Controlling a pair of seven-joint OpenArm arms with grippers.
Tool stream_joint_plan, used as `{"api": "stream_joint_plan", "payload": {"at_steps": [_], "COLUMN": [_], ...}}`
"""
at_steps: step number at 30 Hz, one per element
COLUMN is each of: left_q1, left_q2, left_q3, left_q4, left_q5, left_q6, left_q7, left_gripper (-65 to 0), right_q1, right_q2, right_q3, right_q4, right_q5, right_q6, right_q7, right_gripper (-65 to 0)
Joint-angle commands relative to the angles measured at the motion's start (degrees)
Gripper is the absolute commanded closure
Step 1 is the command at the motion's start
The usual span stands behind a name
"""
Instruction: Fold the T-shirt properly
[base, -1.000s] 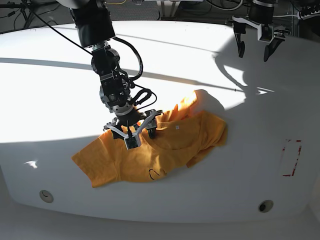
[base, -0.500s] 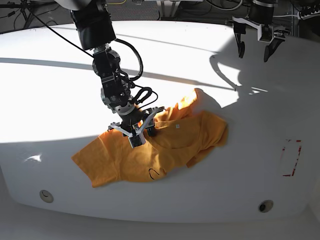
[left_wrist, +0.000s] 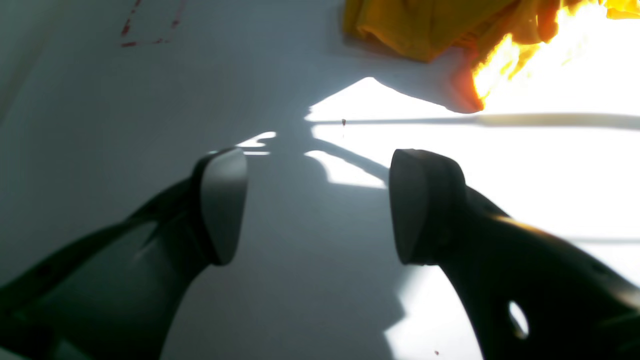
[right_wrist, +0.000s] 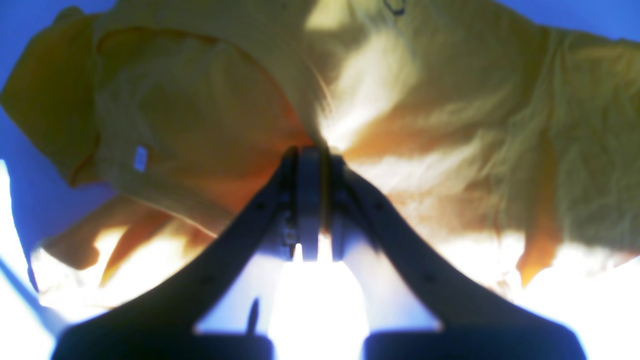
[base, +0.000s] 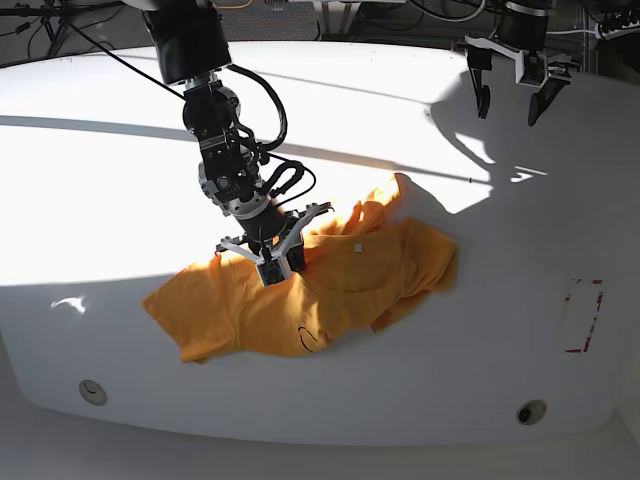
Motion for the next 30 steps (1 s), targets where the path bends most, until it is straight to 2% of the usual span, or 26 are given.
{"api": "stream_joint_plan", "payload": {"at_steps": [1,8,11,30], "left_q1": [-1.2,-5.5,-8.8,-19.9], "left_q2": [-0.1,-0.1,-0.1,-0.1], "left_q3": [-0.2,0.0,2.1,16.7], "left_q4": [0.7,-2.4,-3.8,-14.7], "left_q5": [-0.1,-0.3,-0.4,-0.5], "left_q6": [0.2,0.0,0.0,0.1], "left_q7": [-1.6,-1.6,-1.6,-1.6], "left_gripper": [-40.3,-40.6,-40.6,-40.8], "right_q1": [0.3,2.7,5.4,24.9], "right_q2": [0.0,0.1,0.1,0.3], "right_q3": [0.5,0.2,-0.5,-1.2], "right_q4": [9.6,20.9,24.0,24.8], "right_q5": [0.0,-0.1,-0.1,0.0], "right_q6": [0.1,0.5,0.6,0.7], "right_q7": [1.2,-3.7,-5.0,-5.0], "right_gripper": [0.0,0.0,0.0,-0.3]}}
